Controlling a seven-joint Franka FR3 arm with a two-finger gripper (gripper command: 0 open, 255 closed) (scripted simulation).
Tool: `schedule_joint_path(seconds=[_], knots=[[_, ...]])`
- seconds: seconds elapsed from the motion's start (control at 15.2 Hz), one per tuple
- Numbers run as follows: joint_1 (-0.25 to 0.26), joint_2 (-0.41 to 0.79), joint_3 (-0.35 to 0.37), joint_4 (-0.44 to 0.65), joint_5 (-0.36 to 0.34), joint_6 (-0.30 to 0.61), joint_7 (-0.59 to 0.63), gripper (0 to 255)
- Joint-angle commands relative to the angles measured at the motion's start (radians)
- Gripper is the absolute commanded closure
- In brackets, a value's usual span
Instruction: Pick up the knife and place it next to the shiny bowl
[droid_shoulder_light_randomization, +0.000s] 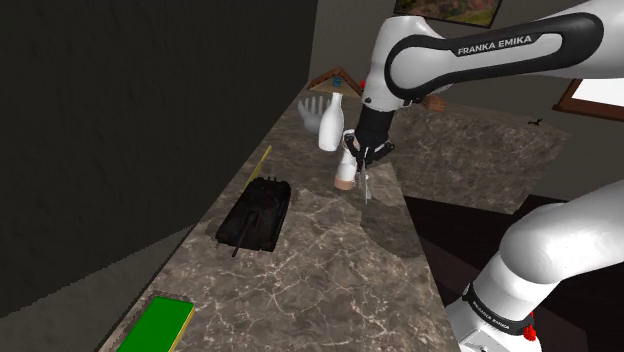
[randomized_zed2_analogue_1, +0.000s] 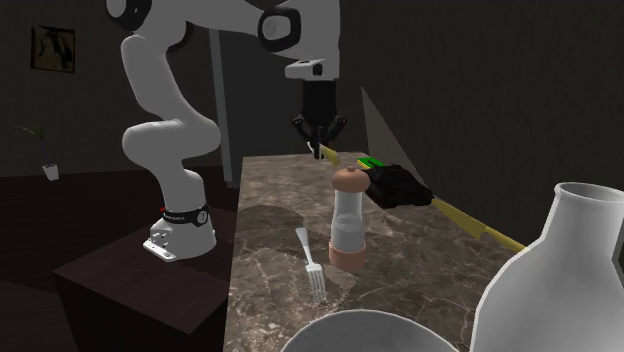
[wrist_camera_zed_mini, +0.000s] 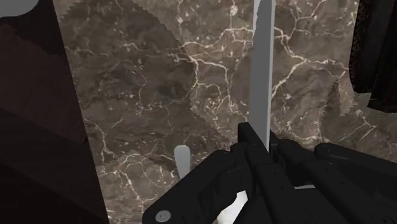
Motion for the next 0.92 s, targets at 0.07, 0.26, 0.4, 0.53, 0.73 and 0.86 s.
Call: schedule_joint_path(seconds=[0.07,0.26,0.4,0.53,0.73,0.86], knots=[[-0.034,0.011,-0.056,-0.007,-0.03,0.012,-0.075,255],[-0.068,0.031,-0.11,0.002,-0.06,0.019,-0.145,255],[-0.091,0.05,-0.145,0.013,-0.08,0.025,-0.191,255],[-0.114,0.073,-0.178,0.029,-0.099,0.03,-0.235,255],[-0.148,0.115,-0.226,0.062,-0.124,0.038,-0.301,255],[-0.169,0.147,-0.257,0.09,-0.139,0.042,-0.344,255]])
